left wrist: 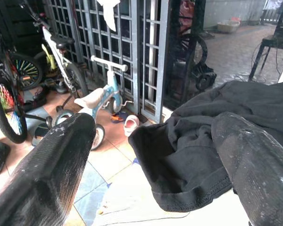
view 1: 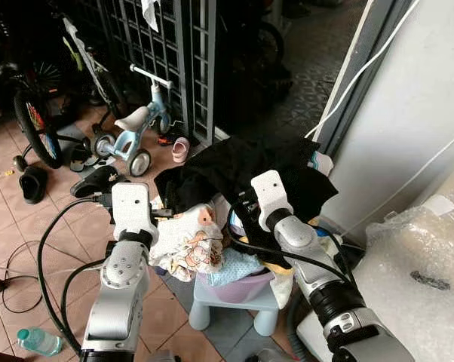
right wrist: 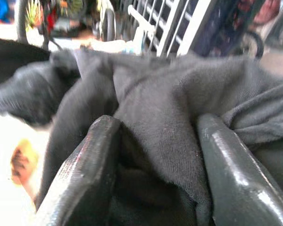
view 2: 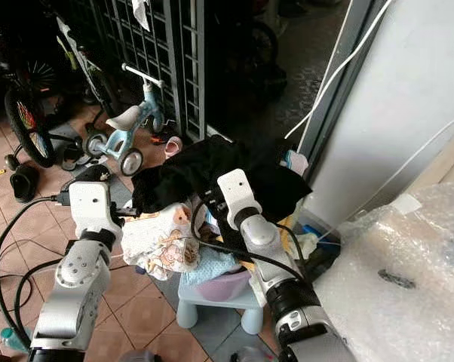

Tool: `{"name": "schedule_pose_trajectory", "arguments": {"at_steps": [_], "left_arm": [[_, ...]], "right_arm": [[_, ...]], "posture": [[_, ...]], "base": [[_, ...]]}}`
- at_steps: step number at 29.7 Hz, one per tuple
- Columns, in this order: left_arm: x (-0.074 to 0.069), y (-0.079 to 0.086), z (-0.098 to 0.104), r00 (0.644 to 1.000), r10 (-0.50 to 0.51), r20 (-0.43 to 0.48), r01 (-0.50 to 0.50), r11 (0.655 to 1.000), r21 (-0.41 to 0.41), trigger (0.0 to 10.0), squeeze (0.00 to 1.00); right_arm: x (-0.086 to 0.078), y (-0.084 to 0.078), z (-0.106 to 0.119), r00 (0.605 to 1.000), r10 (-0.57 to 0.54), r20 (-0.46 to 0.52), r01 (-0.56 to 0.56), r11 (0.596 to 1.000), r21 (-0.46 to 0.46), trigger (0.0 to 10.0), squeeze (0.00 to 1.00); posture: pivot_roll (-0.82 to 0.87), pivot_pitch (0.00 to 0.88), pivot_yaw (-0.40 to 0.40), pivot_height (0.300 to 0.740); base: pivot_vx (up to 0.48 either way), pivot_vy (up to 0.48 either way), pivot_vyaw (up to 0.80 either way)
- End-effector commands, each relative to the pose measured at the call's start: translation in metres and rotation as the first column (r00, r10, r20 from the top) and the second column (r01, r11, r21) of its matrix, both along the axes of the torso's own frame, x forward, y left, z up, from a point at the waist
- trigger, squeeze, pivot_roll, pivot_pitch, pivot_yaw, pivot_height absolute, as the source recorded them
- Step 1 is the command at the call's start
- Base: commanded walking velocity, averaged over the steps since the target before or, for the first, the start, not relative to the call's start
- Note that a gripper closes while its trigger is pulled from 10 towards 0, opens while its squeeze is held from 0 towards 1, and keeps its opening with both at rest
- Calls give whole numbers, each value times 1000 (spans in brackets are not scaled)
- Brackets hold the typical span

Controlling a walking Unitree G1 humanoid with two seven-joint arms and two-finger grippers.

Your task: Clothes washing

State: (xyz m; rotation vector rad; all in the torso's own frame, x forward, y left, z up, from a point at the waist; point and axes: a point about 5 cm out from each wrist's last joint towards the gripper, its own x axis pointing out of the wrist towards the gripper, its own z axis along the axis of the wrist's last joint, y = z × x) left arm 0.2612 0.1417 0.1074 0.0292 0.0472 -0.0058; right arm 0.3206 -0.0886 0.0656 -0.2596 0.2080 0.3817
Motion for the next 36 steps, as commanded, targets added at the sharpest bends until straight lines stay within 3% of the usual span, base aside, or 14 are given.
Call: {"name": "schedule_pose_trajectory", "arguments": {"at_steps": [1, 11, 29, 34, 35, 36], "left_arm": [[0, -1, 0, 1000, 1, -5, -1, 1000, 10, 10000, 0], [1, -1, -1, 1000, -4, -12, 5, 1000, 18, 10000, 0], [3, -3, -3, 1000, 7, -18, -6, 1000, 25, 10000, 0], [5, -1, -1, 1000, 11, -13, -11, 1000, 29, 10000, 0], [5, 0, -1, 1000, 14, -10, -13, 999, 31, 10000, 0], [5, 0, -1, 1000, 14, -10, -13, 999, 31, 10000, 0]], "right_arm": [[-4, -8, -17, 993, -50, -106, 47, 998, -31, 0, 0], [-3, -9, -20, 988, -69, -135, 66, 997, -30, 0, 0], [-3, -17, -13, 993, -92, -76, 93, 996, 14, 0, 0], [-3, -24, 16, 986, -148, 81, 134, 978, 158, 0, 0], [-1, -24, 46, 965, -153, 215, 105, 970, 220, 0, 0], [-1, -24, 46, 965, -153, 215, 105, 970, 220, 0, 0]], "posture": [[19, 0, -32, 740], [15, 0, -28, 740], [7, 0, -41, 740], [2, 0, -28, 740], [-5, 0, -20, 740], [-5, 0, -20, 740]], "base": [[0, 0, 0], [0, 0, 0], [0, 0, 0], [0, 0, 0], [0, 0, 0], [0, 0, 0]]}}
